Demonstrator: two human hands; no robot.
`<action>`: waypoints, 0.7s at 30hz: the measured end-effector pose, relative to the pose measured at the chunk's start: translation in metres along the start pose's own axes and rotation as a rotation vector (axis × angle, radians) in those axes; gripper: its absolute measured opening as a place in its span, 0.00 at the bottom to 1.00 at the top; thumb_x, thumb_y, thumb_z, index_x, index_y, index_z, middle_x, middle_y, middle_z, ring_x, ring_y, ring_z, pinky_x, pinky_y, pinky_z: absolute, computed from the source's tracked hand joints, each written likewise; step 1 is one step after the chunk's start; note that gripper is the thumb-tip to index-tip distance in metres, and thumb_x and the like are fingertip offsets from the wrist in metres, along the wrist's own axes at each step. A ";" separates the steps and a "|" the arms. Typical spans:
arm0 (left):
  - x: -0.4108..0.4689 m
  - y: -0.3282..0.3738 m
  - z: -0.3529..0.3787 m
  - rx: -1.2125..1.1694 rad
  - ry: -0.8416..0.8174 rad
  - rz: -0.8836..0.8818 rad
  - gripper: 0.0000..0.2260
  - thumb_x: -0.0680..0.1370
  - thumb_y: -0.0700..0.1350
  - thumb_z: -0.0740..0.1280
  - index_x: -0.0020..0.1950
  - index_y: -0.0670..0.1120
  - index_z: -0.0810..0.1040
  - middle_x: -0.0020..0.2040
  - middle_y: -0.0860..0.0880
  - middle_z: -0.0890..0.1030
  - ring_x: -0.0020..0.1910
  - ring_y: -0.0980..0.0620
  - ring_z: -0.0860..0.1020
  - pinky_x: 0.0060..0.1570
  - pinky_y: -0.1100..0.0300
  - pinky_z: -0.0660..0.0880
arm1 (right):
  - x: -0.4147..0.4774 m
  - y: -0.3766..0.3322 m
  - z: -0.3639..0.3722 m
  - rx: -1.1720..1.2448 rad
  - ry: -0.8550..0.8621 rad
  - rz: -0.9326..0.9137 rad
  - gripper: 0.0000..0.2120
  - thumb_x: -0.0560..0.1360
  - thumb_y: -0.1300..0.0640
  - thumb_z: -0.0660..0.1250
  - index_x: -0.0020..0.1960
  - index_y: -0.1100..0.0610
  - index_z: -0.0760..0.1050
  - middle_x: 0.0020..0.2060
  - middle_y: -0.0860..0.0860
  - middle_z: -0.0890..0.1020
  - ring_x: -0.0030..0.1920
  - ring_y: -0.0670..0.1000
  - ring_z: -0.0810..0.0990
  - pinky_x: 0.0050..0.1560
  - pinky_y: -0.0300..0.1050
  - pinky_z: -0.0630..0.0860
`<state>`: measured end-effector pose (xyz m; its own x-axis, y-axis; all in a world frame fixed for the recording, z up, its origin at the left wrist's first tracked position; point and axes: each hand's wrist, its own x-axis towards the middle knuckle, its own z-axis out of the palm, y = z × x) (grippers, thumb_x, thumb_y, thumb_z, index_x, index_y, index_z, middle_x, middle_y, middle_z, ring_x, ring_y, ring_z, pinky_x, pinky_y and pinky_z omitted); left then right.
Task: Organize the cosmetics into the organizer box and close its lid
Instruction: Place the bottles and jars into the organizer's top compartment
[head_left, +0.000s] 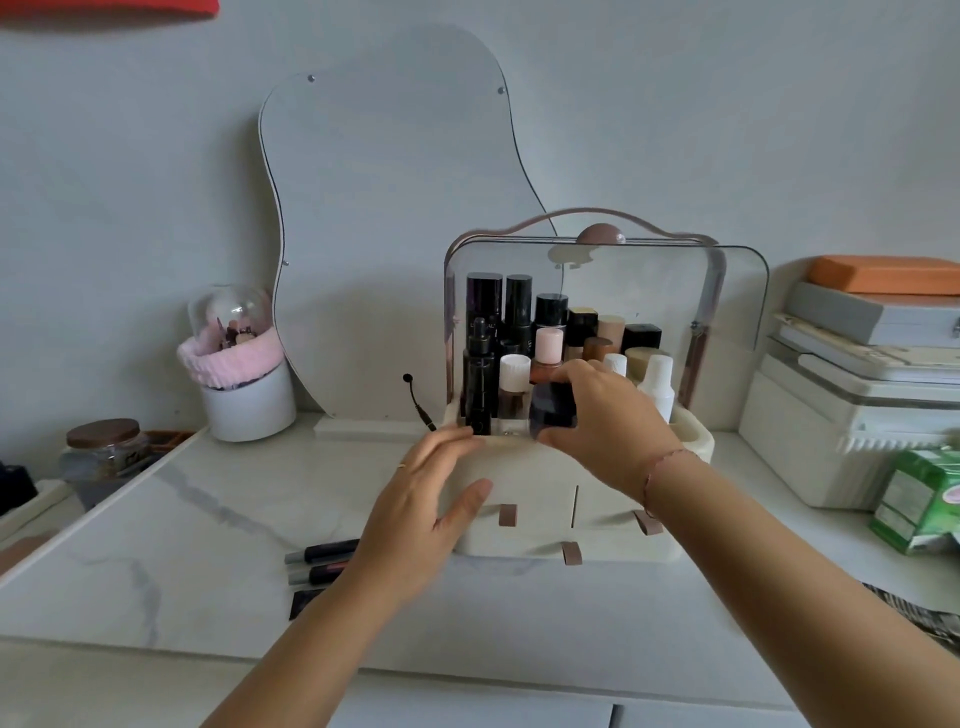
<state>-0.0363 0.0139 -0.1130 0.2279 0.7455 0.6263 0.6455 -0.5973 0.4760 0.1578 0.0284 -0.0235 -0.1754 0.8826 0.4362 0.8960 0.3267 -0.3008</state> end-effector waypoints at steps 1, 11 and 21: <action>0.000 0.000 0.000 0.000 -0.005 0.003 0.23 0.77 0.62 0.55 0.67 0.54 0.70 0.68 0.60 0.67 0.67 0.66 0.64 0.60 0.80 0.56 | 0.003 0.000 0.001 -0.010 -0.007 0.018 0.19 0.72 0.53 0.70 0.60 0.56 0.70 0.54 0.52 0.75 0.50 0.52 0.75 0.49 0.43 0.74; 0.007 -0.001 0.000 0.023 0.027 0.030 0.19 0.77 0.59 0.57 0.63 0.52 0.72 0.60 0.61 0.70 0.64 0.61 0.67 0.57 0.79 0.59 | 0.020 0.002 0.004 -0.140 -0.186 0.057 0.15 0.76 0.54 0.66 0.60 0.59 0.72 0.56 0.55 0.77 0.52 0.54 0.76 0.45 0.41 0.67; 0.005 -0.001 0.002 0.018 0.037 0.046 0.22 0.77 0.61 0.56 0.65 0.51 0.72 0.62 0.59 0.70 0.66 0.60 0.66 0.57 0.79 0.59 | 0.013 0.006 0.019 -0.187 -0.280 0.009 0.13 0.78 0.66 0.56 0.61 0.61 0.70 0.56 0.57 0.75 0.54 0.54 0.75 0.47 0.39 0.68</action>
<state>-0.0343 0.0189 -0.1113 0.2309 0.7060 0.6695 0.6479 -0.6250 0.4355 0.1534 0.0488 -0.0358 -0.2489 0.9523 0.1768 0.9528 0.2736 -0.1319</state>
